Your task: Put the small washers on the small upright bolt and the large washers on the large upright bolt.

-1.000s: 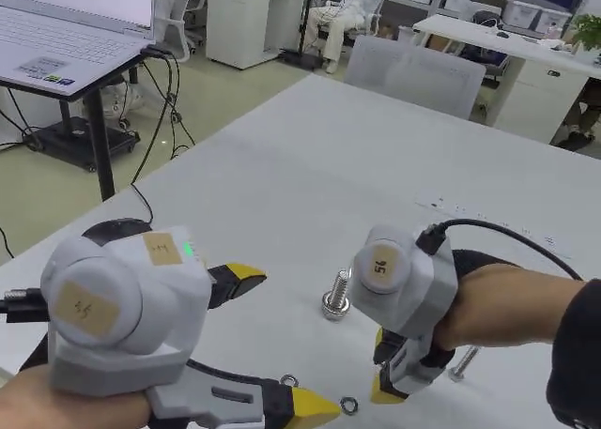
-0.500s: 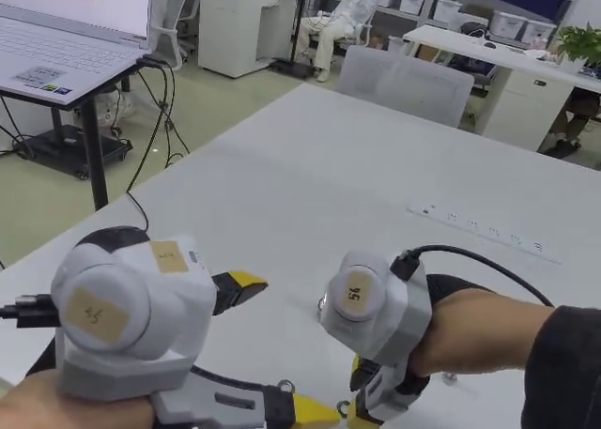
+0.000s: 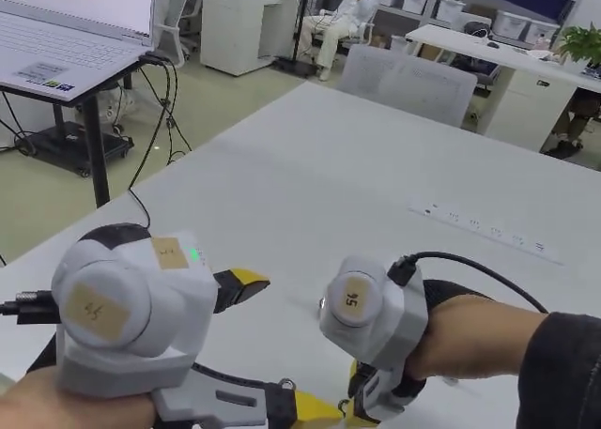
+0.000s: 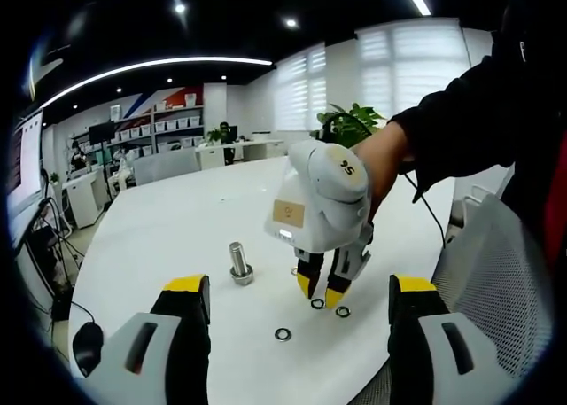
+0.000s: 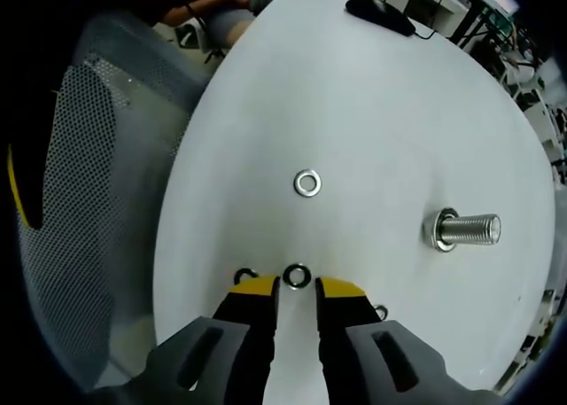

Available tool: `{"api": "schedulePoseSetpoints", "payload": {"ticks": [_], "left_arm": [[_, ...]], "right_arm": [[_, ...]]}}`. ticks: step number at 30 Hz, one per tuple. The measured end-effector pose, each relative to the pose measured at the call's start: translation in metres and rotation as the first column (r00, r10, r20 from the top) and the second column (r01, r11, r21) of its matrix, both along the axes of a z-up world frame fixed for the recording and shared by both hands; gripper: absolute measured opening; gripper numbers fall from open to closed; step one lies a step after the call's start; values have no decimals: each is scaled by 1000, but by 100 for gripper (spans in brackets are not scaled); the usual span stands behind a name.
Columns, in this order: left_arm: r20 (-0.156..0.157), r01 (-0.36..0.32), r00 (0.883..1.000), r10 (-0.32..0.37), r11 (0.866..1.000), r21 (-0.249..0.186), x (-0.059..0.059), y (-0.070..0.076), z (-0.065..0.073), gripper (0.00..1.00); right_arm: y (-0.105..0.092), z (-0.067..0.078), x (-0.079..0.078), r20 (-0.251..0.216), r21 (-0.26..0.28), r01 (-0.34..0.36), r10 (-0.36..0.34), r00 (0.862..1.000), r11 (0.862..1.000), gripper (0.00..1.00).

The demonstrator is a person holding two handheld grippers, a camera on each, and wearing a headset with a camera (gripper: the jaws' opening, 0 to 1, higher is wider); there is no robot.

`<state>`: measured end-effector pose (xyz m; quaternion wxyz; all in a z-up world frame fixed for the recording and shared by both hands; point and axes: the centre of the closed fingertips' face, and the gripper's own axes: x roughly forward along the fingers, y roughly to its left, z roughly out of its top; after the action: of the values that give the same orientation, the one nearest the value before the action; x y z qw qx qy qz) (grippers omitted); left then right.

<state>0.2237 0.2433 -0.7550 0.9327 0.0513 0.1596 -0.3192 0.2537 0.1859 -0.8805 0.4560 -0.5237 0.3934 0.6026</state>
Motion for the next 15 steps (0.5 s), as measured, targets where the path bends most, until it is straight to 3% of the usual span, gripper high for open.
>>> {"api": "schedulePoseSetpoints", "payload": {"ticks": [15], "left_arm": [[5, -1, 1000, 1, 1000, -1, 0, -1, 2, 82]], "right_arm": [[-1, 0, -3, 21, -9, -27, 27, 999, 1000, 14]]}}
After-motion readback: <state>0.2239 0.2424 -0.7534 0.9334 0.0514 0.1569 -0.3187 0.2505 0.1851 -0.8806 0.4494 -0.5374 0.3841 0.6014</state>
